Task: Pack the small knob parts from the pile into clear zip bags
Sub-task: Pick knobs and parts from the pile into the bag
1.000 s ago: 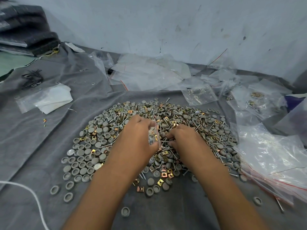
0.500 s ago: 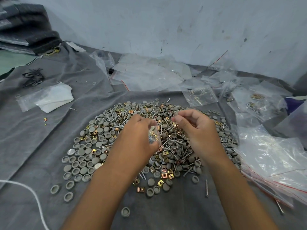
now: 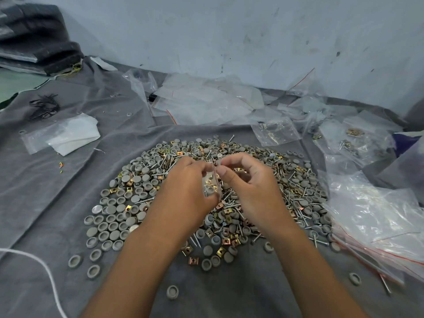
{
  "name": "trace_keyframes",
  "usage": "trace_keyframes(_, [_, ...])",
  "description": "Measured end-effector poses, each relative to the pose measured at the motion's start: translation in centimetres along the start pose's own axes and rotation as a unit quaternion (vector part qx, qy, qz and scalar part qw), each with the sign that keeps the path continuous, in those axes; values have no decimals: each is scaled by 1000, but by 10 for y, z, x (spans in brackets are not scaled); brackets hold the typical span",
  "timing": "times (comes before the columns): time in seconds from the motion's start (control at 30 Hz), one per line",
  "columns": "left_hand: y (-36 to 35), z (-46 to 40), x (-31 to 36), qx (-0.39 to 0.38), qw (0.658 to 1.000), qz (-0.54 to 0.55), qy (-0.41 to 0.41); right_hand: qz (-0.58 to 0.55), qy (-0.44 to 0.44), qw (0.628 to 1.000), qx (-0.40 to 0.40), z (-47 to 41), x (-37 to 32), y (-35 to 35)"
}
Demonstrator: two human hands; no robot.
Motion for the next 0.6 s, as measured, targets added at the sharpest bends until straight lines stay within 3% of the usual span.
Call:
trace_keyframes(0.13, [1,0,1,1,1000,5,-2,131,46,989,-51,3,-8,1])
trace_keyframes(0.4, [-3,1,1,9,1000,-17,-1,417,179,887,-86,18,-28,-8])
trace_keyframes(0.47, [-5,1,3,8,1000,-21,-7,387,171,903,-71,18,-29,-10])
trace_keyframes(0.53, [-5,2,2,2,1000,-14,-4,279,130,951,14,14,-30,8])
trace_keyframes(0.6, [-4,1,0,-1,1000,-13,-2,198,108,970,87,10,-30,24])
Point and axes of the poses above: each hand's wrist, its own z-axis away from the middle knuckle, its own y-axis out of the back of the hand, x = y × z, the point moved 7 cm from there along -z, towards the middle knuckle, and after that the axes turned 10 degrees about y, right-handed, at the moved point
